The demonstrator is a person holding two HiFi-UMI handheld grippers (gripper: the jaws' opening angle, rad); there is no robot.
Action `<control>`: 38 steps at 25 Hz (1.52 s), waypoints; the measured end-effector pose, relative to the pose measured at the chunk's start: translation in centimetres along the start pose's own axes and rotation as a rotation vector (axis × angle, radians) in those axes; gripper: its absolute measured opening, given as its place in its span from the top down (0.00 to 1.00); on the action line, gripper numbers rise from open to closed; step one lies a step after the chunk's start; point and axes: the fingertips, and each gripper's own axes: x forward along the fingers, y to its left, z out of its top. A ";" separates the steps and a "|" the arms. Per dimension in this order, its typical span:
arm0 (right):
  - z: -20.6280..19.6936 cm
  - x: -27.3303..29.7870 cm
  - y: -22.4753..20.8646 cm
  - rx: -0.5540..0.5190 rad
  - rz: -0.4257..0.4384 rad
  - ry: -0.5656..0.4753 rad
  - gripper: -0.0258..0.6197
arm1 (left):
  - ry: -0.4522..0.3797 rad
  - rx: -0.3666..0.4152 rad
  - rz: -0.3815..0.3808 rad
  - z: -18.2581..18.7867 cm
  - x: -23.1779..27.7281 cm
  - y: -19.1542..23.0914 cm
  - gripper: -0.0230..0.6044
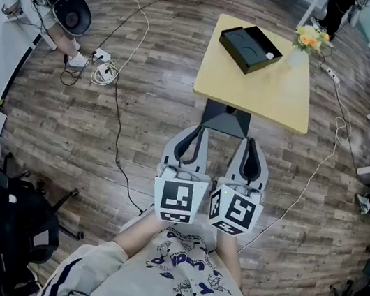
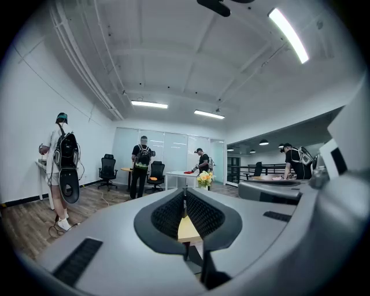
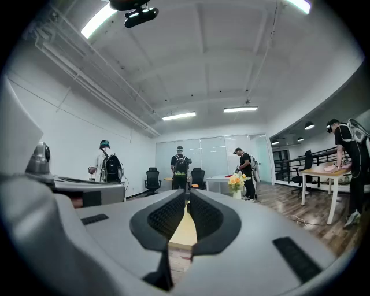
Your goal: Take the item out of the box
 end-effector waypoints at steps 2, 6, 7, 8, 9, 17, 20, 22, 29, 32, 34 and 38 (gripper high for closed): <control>0.0 0.2 0.0 0.001 0.000 0.002 0.89 | -0.001 -0.001 -0.003 0.0 0.2 0.0 0.92; -0.2 0.5 0.0 0.006 -0.001 0.007 0.89 | 0.001 0.000 -0.010 0.0 0.5 0.0 0.92; -0.3 0.6 -0.1 0.007 -0.001 0.009 0.89 | 0.003 0.002 -0.010 -0.1 0.5 0.0 0.92; -0.3 0.7 -0.1 0.008 -0.002 0.010 0.89 | 0.004 0.003 -0.010 -0.1 0.6 0.0 0.92; -0.4 0.8 -0.2 0.008 -0.002 0.011 0.89 | 0.005 0.004 -0.010 -0.1 0.8 0.0 0.92; -0.7 2.1 -0.8 0.015 -0.013 0.013 0.89 | 0.014 0.006 -0.020 -0.4 2.5 0.1 0.92; -0.9 3.0 -1.2 0.017 -0.016 0.015 0.89 | 0.020 0.007 -0.026 -0.4 3.5 0.2 0.92; -0.9 3.8 -1.4 0.020 -0.020 0.017 0.89 | 0.024 0.006 -0.031 -0.5 4.5 0.4 0.92; -0.6 8.0 -1.7 0.013 -0.041 0.014 0.89 | 0.021 0.005 -0.059 0.1 8.6 1.8 0.92; -0.7 9.9 -1.7 0.014 -0.054 0.013 0.89 | 0.018 0.004 -0.073 0.1 10.4 2.6 0.92; -0.8 10.9 -1.6 0.016 -0.063 0.013 0.89 | 0.018 0.005 -0.081 0.2 11.5 3.2 0.92; -0.9 12.4 -1.6 0.018 -0.083 0.014 0.89 | 0.021 0.007 -0.100 0.2 13.1 3.9 0.92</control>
